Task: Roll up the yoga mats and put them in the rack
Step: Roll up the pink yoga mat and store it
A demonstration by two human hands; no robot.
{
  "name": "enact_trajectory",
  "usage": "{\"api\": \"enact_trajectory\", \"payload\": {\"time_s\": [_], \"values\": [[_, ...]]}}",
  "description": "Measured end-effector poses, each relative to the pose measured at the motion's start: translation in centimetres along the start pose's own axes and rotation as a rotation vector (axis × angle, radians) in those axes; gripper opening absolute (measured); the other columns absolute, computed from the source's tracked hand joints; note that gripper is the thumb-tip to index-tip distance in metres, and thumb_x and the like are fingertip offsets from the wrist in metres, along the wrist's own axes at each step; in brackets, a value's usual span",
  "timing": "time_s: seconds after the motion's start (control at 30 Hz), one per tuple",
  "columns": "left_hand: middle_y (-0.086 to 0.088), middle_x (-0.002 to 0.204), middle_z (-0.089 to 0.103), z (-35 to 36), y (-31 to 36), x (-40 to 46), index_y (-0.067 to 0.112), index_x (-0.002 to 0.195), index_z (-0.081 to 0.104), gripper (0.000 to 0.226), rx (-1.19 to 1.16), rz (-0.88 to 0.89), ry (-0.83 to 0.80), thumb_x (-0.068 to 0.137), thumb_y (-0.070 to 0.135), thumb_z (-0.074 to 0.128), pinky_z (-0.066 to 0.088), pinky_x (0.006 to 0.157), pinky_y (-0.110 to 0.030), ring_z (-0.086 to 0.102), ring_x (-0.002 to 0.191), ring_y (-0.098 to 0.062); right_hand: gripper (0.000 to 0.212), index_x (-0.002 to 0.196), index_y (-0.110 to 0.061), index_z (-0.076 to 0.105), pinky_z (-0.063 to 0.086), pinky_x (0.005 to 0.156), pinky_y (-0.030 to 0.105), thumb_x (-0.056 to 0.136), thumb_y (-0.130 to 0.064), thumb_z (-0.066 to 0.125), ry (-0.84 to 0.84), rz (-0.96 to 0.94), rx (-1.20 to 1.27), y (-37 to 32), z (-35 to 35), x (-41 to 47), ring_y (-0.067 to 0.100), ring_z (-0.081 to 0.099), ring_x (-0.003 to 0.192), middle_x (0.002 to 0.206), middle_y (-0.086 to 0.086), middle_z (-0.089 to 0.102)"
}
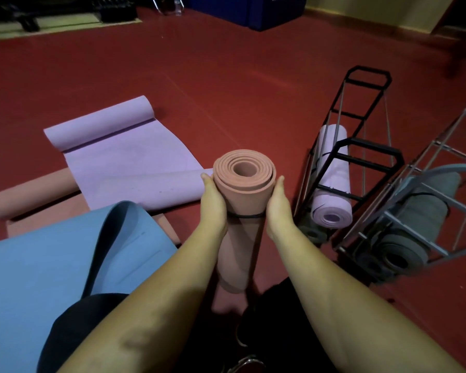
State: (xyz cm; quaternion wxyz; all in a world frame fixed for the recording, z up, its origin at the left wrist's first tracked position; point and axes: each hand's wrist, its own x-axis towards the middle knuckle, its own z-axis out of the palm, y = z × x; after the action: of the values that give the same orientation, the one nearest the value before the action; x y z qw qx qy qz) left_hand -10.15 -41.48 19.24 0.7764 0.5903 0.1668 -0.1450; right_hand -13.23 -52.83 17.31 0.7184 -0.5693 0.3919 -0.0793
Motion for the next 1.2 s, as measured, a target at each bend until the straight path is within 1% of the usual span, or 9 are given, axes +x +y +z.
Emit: {"api": "enact_trajectory", "payload": {"time_s": [0.2,0.4,0.5,0.57,0.73,0.87,1.0,1.1,1.2], "values": [[0.001,0.136,0.059,-0.9,-1.9,2.6,0.015,0.140,0.054,0.062,0.093,-0.184,0.029,0.102,0.058,0.031,0.043,0.096,-0.032,0.055,0.113,-0.019,0.058,0.142,-0.018,0.052,0.032,0.099,0.029,0.103,-0.055,0.028,-0.005,0.061,-0.190,2.8,-0.6,1.6,0.019,0.045,0.132,0.143,0.002,0.052],[0.002,0.122,0.069,-1.9,-1.8,4.9,0.017,0.121,0.067,0.032,0.172,-0.108,0.048,0.101,0.031,0.047,0.047,0.087,-0.027,0.062,0.111,-0.015,0.038,0.136,-0.012,0.055,0.037,0.095,0.024,0.102,-0.014,0.038,0.078,-0.076,-0.132,2.9,-2.4,3.5,0.018,0.052,0.123,0.139,0.007,0.056],[0.011,0.095,0.076,-0.4,-0.8,5.5,0.023,0.106,0.071,0.039,0.005,-0.029,-0.029,0.105,0.047,0.040,0.054,0.081,-0.017,0.070,0.092,-0.001,0.031,0.116,-0.022,0.064,0.041,0.103,0.029,0.104,-0.027,0.037,0.015,-0.078,0.142,0.7,-1.0,4.3,0.012,0.060,0.112,0.119,-0.002,0.066],[0.008,0.101,0.076,0.5,-0.9,5.5,0.022,0.111,0.070,0.047,-0.043,-0.033,-0.060,0.101,0.057,0.040,0.053,0.091,-0.025,0.068,0.102,-0.008,0.028,0.103,-0.027,0.066,0.045,0.096,0.029,0.101,-0.044,0.044,-0.022,-0.042,0.182,-0.2,0.1,4.5,0.007,0.061,0.095,0.105,-0.007,0.069],[0.003,0.109,0.075,-0.8,-3.6,7.9,0.020,0.121,0.069,0.051,0.006,-0.137,-0.019,0.096,0.060,0.051,0.052,0.097,-0.036,0.068,0.105,-0.015,0.052,0.126,-0.015,0.064,0.038,0.090,0.027,0.097,-0.055,0.048,-0.040,0.113,-0.007,3.7,0.2,6.6,0.013,0.056,0.102,0.111,-0.005,0.064],[-0.007,0.117,0.072,-1.5,-6.2,9.0,0.010,0.124,0.068,0.044,0.058,-0.256,0.059,0.097,0.043,0.058,0.052,0.071,-0.026,0.065,0.083,-0.014,0.058,0.136,-0.015,0.058,0.036,0.091,0.027,0.098,-0.057,0.045,-0.087,0.205,-0.133,6.7,-0.4,8.4,0.011,0.050,0.109,0.112,-0.006,0.055],[-0.007,0.115,0.070,-2.5,-7.3,10.2,0.010,0.110,0.070,0.032,0.198,-0.320,0.100,0.099,0.035,0.053,0.051,0.070,-0.027,0.057,0.075,-0.006,0.050,0.136,-0.019,0.058,0.038,0.105,0.034,0.100,-0.051,0.043,-0.084,0.159,-0.346,8.7,-1.3,10.3,0.018,0.050,0.128,0.137,-0.002,0.057],[0.010,0.093,0.074,-2.5,-7.1,11.6,0.025,0.090,0.069,0.027,0.227,-0.220,0.084,0.101,0.042,0.050,0.048,0.064,-0.018,0.064,0.072,0.001,0.039,0.131,-0.020,0.060,0.041,0.107,0.034,0.104,-0.035,0.037,0.015,0.073,-0.175,8.6,-1.3,12.0,0.018,0.054,0.126,0.134,0.000,0.061],[0.012,0.099,0.075,-1.3,-6.5,11.9,0.025,0.097,0.071,0.043,0.143,-0.197,0.002,0.096,0.062,0.047,0.051,0.083,-0.023,0.066,0.089,0.000,0.038,0.128,-0.025,0.055,0.043,0.094,0.022,0.105,-0.044,0.032,-0.080,0.119,0.058,6.9,-0.1,12.5,0.006,0.059,0.107,0.117,-0.010,0.064]]}}
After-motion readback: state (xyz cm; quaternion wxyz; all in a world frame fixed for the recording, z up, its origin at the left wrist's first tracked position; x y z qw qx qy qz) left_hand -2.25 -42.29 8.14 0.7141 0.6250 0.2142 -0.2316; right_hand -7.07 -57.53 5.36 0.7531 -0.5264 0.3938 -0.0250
